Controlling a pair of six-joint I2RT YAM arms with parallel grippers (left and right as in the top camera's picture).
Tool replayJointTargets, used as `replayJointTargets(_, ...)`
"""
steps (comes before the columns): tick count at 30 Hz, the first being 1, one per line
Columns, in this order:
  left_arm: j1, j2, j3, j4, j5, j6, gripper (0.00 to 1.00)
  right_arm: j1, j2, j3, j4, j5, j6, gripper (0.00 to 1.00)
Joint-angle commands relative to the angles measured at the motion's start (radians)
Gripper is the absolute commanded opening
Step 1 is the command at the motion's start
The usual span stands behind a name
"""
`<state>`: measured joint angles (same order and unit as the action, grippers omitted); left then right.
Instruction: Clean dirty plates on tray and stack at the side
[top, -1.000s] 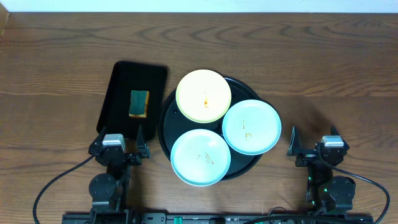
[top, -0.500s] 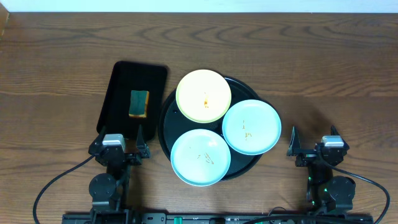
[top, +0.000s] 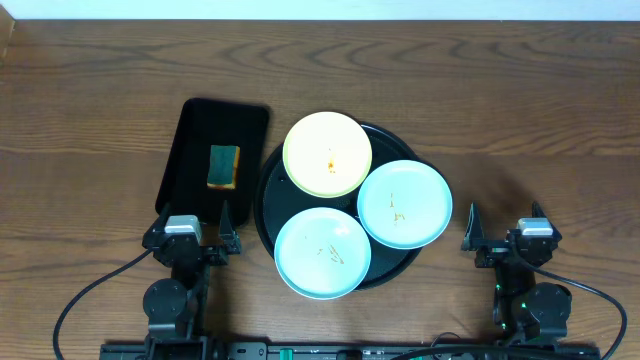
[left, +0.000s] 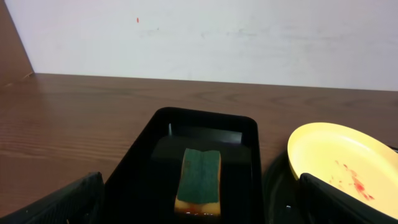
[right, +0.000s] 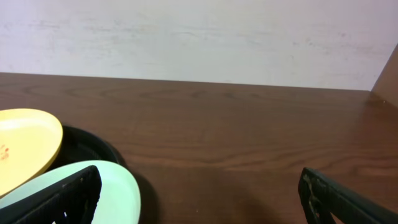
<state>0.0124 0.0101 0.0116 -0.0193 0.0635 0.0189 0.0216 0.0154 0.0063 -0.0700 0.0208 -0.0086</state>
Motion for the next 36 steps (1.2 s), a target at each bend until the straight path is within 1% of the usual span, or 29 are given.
replayJointTargets(1, 0.005, -0.006, -0.008, -0.041, 0.003, -0.009, 0.98, -0.002, -0.007, -0.001, -0.005, -0.003, -0.008, 0.99)
replayJointTargets(4, 0.005, -0.006, -0.008, -0.025, 0.005, -0.022, 0.98, -0.002, -0.007, -0.001, -0.005, -0.003, -0.008, 0.99)
replayJointTargets(10, 0.004, 0.008, -0.007, -0.027, 0.002, -0.232, 0.98, -0.002, -0.007, -0.001, -0.005, -0.003, -0.008, 0.99)
replayJointTargets(12, 0.004, 0.031, 0.005, -0.029, -0.011, -0.27, 0.98, -0.002, -0.007, -0.001, -0.005, -0.003, -0.008, 0.99)
replayJointTargets(17, 0.004, 0.16, 0.093, -0.029, -0.084, -0.261, 0.98, -0.002, -0.007, -0.001, -0.005, -0.003, -0.008, 0.99)
replayJointTargets(19, 0.004, 0.229, 0.136, -0.029, -0.084, -0.23, 0.98, -0.002, -0.007, -0.001, -0.005, -0.003, -0.008, 0.99)
replayJointTargets(28, 0.004, 0.519, 0.289, -0.029, -0.083, -0.219, 0.98, -0.002, -0.007, -0.001, -0.005, -0.003, -0.008, 0.99)
replayJointTargets(33, 0.004, 0.608, 0.343, -0.038, -0.079, -0.218, 0.98, -0.002, -0.007, -0.001, -0.005, -0.003, -0.008, 0.99)
replayJointTargets(36, 0.004, 0.637, 0.376, -0.093, -0.071, -0.218, 0.98, -0.002, -0.007, -0.001, -0.005, -0.003, -0.008, 0.99)
